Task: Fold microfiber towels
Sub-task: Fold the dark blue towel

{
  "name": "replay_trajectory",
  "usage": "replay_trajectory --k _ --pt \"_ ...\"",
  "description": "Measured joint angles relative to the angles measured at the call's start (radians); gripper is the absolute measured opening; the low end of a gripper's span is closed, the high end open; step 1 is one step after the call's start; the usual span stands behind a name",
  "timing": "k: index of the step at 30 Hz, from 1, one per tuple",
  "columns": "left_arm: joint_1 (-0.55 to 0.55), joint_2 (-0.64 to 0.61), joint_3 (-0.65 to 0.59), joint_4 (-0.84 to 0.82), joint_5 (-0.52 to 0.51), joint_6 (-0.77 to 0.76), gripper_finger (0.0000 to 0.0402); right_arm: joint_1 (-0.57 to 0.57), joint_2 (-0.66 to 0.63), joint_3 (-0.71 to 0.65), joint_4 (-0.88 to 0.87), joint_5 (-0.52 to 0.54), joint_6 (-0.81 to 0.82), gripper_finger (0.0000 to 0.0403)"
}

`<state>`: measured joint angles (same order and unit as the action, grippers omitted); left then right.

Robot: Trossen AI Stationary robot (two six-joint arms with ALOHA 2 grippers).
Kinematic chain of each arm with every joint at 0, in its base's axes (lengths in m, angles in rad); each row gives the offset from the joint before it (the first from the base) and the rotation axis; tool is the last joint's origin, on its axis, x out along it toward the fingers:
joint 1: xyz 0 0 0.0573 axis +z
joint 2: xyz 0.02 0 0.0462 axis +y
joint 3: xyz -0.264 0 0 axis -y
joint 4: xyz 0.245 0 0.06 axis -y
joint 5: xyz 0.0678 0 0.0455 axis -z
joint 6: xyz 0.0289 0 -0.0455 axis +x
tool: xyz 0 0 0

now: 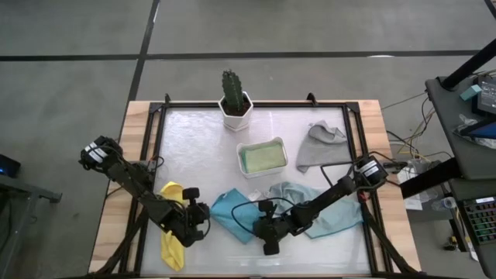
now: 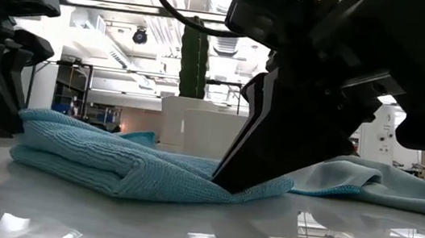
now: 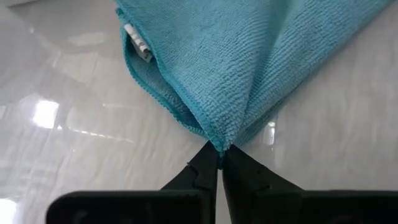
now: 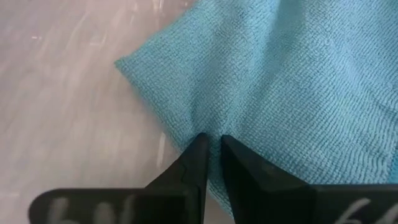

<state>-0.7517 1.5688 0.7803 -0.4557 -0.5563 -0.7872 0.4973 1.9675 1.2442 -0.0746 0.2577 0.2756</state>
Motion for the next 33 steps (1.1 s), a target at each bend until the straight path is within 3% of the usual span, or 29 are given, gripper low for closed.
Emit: replay_trajectory --k 8,14,23,29,33 --pt "0.000 0.000 0.007 -0.003 0.084 0.006 0.0091 0.000 -0.005 0.056 -0.029 -0.073 0.000 0.0038" --pt "0.000 0.000 0.007 -0.006 0.090 0.006 0.0153 0.000 -0.034 0.072 -0.085 -0.075 -0.011 0.0038" --pt "0.000 -0.063 0.026 -0.052 0.319 -0.052 0.0173 0.003 -0.087 0.070 -0.163 -0.075 -0.042 0.0038" --pt "0.002 -0.115 0.077 -0.023 0.299 -0.096 0.0173 0.024 -0.101 0.058 -0.282 -0.062 -0.082 0.0038" --pt "0.019 -0.133 0.107 0.006 0.097 -0.079 0.0173 0.033 -0.126 0.046 -0.330 -0.001 -0.112 0.0038"
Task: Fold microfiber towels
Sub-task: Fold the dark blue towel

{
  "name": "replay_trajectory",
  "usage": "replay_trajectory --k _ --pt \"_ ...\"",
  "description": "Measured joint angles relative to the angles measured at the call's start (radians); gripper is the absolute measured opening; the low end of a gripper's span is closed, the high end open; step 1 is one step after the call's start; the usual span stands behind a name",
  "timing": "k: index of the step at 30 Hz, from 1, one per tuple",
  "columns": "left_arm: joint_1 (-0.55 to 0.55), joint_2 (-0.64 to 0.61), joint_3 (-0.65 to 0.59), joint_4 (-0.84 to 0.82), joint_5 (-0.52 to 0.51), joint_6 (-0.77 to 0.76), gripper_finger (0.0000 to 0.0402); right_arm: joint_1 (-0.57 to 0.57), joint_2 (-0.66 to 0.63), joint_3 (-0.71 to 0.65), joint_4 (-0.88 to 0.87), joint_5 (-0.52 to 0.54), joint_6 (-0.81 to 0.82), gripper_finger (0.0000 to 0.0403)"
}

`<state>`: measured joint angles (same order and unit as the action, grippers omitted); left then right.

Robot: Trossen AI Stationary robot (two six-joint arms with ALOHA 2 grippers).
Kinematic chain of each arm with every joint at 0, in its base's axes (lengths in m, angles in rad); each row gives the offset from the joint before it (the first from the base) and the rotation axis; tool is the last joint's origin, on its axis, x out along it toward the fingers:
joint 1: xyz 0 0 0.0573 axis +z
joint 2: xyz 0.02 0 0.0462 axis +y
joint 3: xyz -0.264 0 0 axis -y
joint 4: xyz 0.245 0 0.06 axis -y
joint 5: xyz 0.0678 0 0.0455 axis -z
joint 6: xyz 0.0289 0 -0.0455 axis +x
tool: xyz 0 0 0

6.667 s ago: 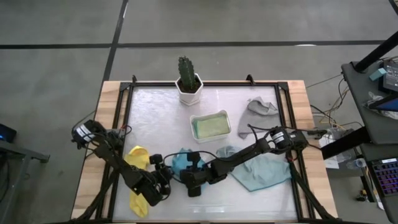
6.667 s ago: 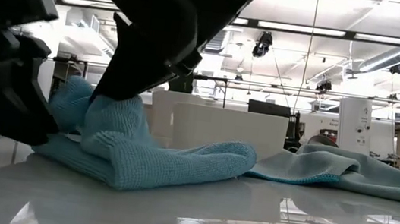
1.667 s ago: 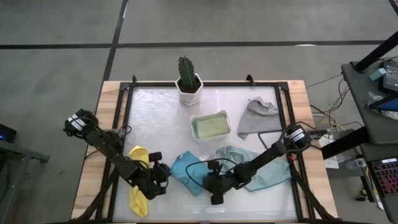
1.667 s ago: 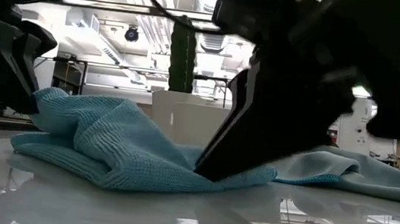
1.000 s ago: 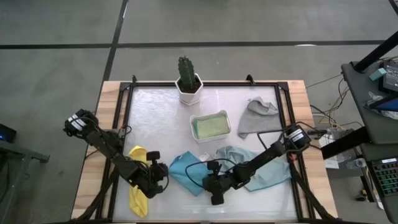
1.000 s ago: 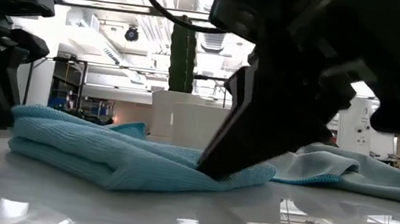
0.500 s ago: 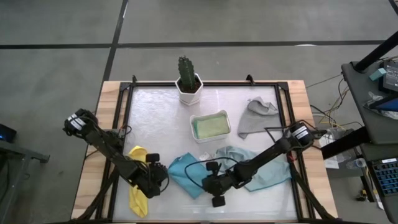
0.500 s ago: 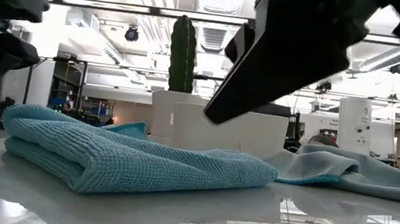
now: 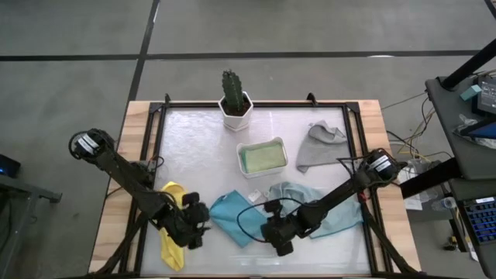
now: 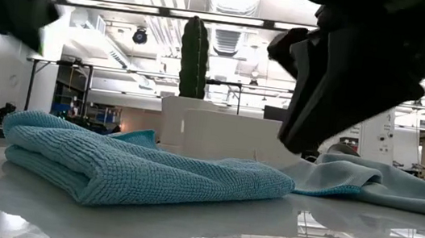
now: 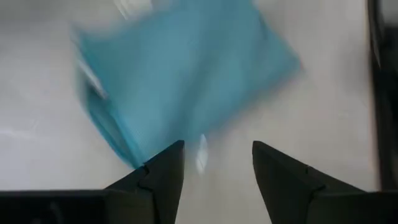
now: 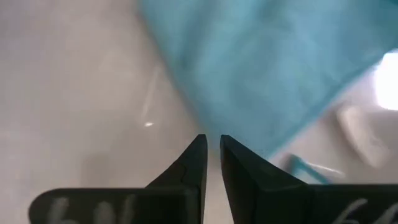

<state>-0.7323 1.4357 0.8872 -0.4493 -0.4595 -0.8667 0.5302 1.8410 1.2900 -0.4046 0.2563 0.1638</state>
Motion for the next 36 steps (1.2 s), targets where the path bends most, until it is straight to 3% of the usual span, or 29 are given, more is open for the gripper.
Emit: replay_trajectory --k 2,8,14,21,36 --pt "0.032 0.000 0.007 0.028 -0.067 0.045 0.0173 0.000 -0.021 -0.015 -0.004 0.017 -0.017 0.0038" --pt "0.191 0.068 -0.003 0.118 -0.106 0.279 0.0173 0.000 -0.080 -0.087 0.062 0.040 -0.027 0.0038" --pt "0.327 0.167 -0.004 0.161 -0.066 0.398 0.0173 0.002 -0.124 -0.203 0.217 0.041 -0.021 0.0038" --pt "0.353 0.207 -0.005 0.186 -0.010 0.428 0.0164 0.002 -0.141 -0.316 0.338 0.041 0.000 0.0038" --pt "0.354 0.207 -0.026 0.234 -0.021 0.432 0.0005 0.000 -0.140 -0.362 0.411 0.041 -0.007 0.0038"
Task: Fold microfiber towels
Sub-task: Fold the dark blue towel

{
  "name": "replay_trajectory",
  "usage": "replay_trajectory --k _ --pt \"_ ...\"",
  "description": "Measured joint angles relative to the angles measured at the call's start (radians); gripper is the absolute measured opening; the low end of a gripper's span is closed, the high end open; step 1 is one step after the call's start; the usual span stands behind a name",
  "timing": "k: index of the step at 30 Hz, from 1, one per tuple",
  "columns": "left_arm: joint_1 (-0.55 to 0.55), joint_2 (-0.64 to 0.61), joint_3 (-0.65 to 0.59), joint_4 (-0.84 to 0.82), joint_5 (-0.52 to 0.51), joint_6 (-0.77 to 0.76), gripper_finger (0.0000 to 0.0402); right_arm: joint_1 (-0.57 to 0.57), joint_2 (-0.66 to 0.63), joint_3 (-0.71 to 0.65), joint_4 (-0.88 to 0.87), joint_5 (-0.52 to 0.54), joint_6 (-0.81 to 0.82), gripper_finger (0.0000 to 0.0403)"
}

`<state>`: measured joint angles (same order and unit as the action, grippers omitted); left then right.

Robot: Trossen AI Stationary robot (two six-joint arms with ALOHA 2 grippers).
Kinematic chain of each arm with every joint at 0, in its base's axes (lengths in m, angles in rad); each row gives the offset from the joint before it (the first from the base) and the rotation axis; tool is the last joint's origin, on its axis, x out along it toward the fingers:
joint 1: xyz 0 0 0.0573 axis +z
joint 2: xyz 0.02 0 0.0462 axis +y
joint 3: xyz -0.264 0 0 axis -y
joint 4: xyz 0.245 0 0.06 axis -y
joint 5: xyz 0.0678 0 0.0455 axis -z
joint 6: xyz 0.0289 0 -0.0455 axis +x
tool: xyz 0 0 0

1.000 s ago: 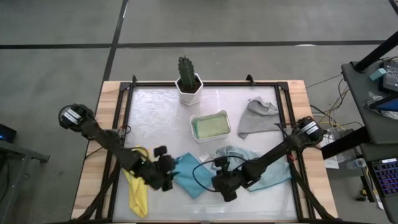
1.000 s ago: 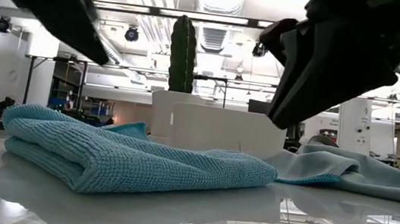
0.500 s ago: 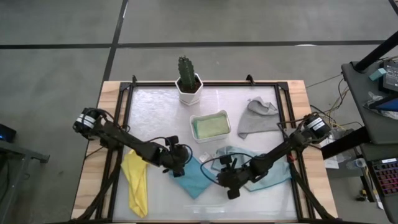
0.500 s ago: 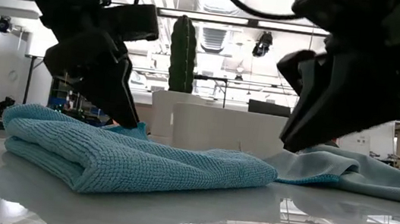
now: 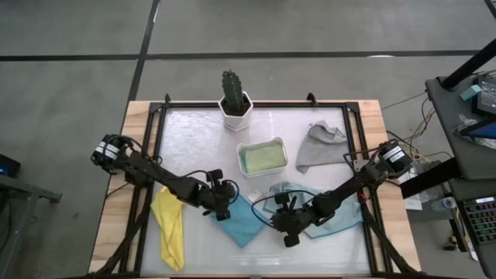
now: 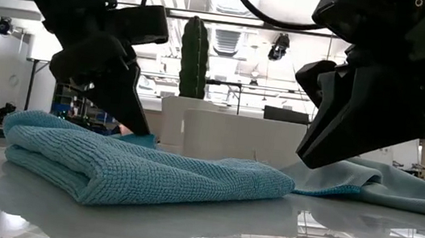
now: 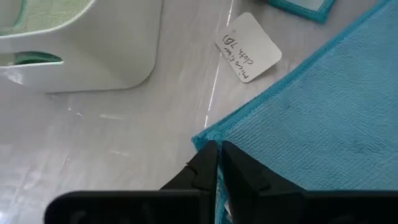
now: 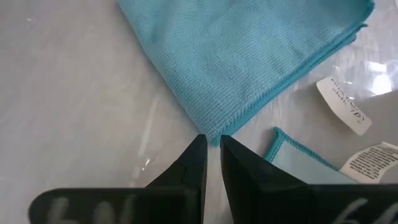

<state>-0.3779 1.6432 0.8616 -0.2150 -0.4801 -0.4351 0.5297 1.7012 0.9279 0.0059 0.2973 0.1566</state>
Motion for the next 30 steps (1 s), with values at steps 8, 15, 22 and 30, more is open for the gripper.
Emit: replay_trajectory --k 8,15,22,30 --pt "0.023 -0.003 0.019 -0.003 -0.006 0.127 0.0001 0.000 0.001 0.000 0.000 0.000 0.000 0.0038" --pt "0.034 -0.003 0.021 -0.002 -0.026 0.293 0.0001 0.000 0.001 0.000 0.000 0.000 0.000 0.0038" --pt "0.045 -0.003 0.015 -0.012 -0.061 0.312 0.0001 0.000 0.002 0.000 0.000 0.000 0.000 0.0038" --pt "0.051 -0.003 0.015 -0.013 -0.065 0.311 0.0005 0.000 0.002 0.000 0.064 0.000 -0.023 0.0038"
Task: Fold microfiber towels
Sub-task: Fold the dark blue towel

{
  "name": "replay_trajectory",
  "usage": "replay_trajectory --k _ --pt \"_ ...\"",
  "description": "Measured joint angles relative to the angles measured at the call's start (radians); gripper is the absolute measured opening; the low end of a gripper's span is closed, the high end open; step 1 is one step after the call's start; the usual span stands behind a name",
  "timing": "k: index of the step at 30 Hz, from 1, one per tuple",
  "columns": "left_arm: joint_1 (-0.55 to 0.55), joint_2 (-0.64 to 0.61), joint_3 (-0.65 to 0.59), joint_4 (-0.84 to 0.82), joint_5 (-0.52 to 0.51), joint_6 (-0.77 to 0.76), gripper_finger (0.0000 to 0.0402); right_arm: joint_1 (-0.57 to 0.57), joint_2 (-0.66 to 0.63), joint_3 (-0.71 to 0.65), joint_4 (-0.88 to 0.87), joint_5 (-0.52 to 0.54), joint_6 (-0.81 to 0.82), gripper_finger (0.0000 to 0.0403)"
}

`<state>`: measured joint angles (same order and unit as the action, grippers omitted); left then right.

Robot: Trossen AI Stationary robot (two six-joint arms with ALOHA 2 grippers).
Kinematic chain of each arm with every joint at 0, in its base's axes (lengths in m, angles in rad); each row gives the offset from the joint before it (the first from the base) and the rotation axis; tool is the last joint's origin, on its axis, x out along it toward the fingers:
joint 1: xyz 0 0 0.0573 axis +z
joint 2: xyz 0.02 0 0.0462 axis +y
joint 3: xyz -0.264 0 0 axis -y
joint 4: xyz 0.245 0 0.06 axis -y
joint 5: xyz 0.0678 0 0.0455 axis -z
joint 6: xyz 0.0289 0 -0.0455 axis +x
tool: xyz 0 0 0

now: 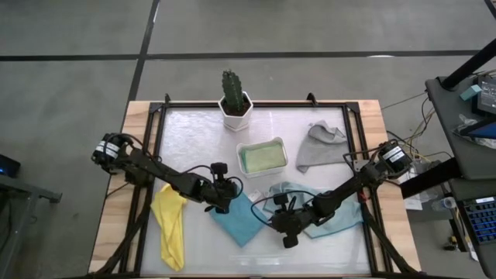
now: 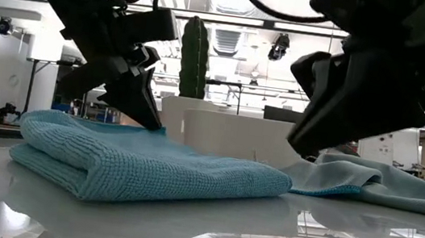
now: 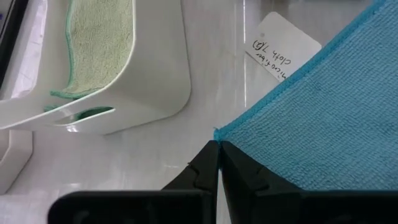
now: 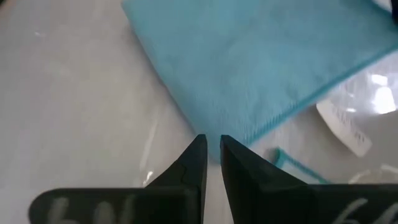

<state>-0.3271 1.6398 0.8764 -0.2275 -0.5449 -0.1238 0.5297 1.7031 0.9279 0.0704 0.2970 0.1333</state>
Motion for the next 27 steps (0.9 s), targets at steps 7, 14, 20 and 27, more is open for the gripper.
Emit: replay_trajectory --k 7,14,20,27 --pt "0.000 -0.003 0.017 -0.040 0.014 -0.002 0.0074 0.000 0.008 0.000 0.116 0.000 -0.030 0.0038" --pt "-0.006 -0.036 0.118 -0.236 0.036 -0.021 0.0115 -0.005 0.073 0.000 0.340 0.000 -0.051 0.0038" --pt "-0.077 -0.077 0.166 -0.291 0.145 -0.161 0.0116 -0.030 0.147 0.000 0.509 0.001 -0.056 0.0038" --pt "-0.217 -0.060 0.119 -0.288 0.159 -0.315 0.0106 -0.063 0.197 -0.001 0.537 0.002 -0.014 0.0038"
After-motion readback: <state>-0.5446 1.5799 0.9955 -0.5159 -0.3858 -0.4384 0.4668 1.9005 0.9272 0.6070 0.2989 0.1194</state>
